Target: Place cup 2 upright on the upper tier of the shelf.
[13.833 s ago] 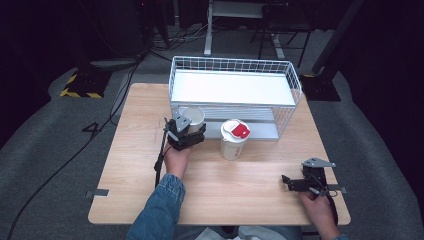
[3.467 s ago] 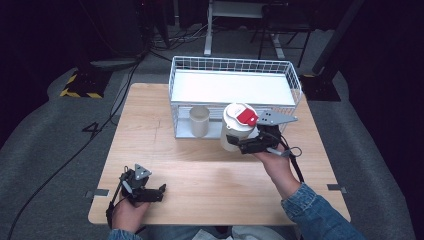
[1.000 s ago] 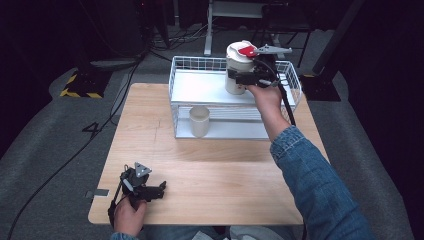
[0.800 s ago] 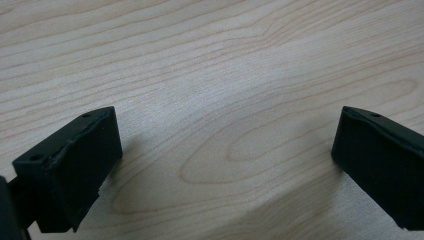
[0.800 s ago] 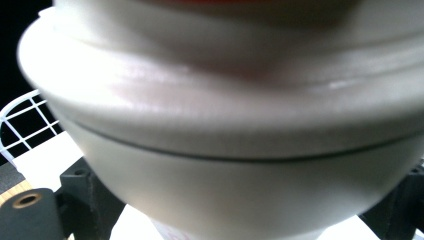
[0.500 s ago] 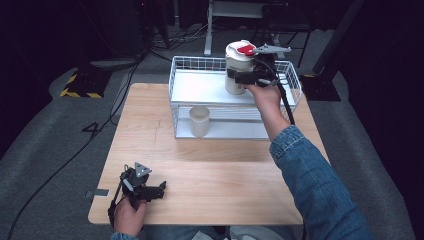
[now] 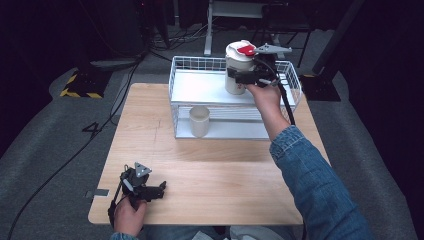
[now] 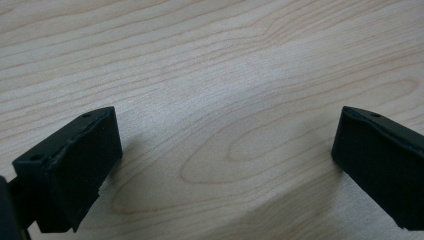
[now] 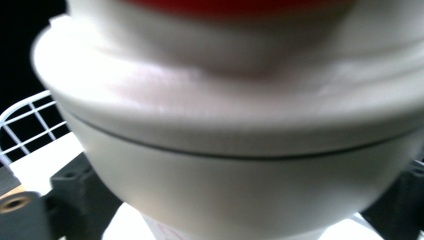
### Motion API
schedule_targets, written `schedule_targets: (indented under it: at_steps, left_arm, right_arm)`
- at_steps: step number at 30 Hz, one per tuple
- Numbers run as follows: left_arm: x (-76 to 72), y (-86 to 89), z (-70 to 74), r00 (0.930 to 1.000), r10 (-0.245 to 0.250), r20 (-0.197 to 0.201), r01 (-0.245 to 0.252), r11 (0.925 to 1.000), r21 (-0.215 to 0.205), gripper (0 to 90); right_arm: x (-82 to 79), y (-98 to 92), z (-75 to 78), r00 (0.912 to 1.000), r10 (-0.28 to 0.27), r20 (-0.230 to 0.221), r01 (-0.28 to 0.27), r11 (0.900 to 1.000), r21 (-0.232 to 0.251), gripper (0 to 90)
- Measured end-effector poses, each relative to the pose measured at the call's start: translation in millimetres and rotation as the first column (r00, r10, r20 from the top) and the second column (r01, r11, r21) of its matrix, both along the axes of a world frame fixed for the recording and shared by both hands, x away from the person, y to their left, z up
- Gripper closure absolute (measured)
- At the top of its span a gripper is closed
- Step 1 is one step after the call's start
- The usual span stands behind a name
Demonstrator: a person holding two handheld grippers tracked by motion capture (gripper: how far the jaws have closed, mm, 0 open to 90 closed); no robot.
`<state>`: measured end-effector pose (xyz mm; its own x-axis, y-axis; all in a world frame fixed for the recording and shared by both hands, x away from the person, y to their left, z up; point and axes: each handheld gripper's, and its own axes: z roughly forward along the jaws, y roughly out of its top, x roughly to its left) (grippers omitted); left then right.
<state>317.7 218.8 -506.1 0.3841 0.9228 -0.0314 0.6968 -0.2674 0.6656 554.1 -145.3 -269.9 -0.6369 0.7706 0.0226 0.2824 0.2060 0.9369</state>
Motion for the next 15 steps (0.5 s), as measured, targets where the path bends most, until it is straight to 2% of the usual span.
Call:
schedule_targets:
  at_steps: [3, 5, 8, 15]
  left_arm:
    - [0.0, 0.0, 0.0, 1.0000, 0.000, 0.000, 0.000, 1.0000, 0.000, 0.1]
    - [0.2, 0.0, -0.1, 1.0000, -0.001, 0.002, 0.001, 1.0000, 0.000, 0.1]
    - [0.6, 0.0, -0.1, 1.0000, 0.001, 0.001, -0.001, 1.0000, 0.000, 0.1]
    - [4.1, 0.7, 0.1, 1.0000, 0.006, 0.001, -0.006, 1.0000, 0.002, 0.1]
  right_arm:
    - [-1.9, -0.5, 1.7, 0.9999, -0.008, 0.007, 0.008, 1.000, -0.003, 0.6]
    - [-3.8, -1.2, 2.6, 1.0000, -0.008, 0.002, 0.008, 1.000, -0.002, 0.3]
    - [-8.2, -3.5, 4.9, 0.9998, -0.006, 0.017, 0.006, 1.000, -0.007, 0.3]
    - [-25.5, -13.3, 10.8, 0.9997, 0.010, 0.023, -0.010, 1.000, -0.008, 0.3]
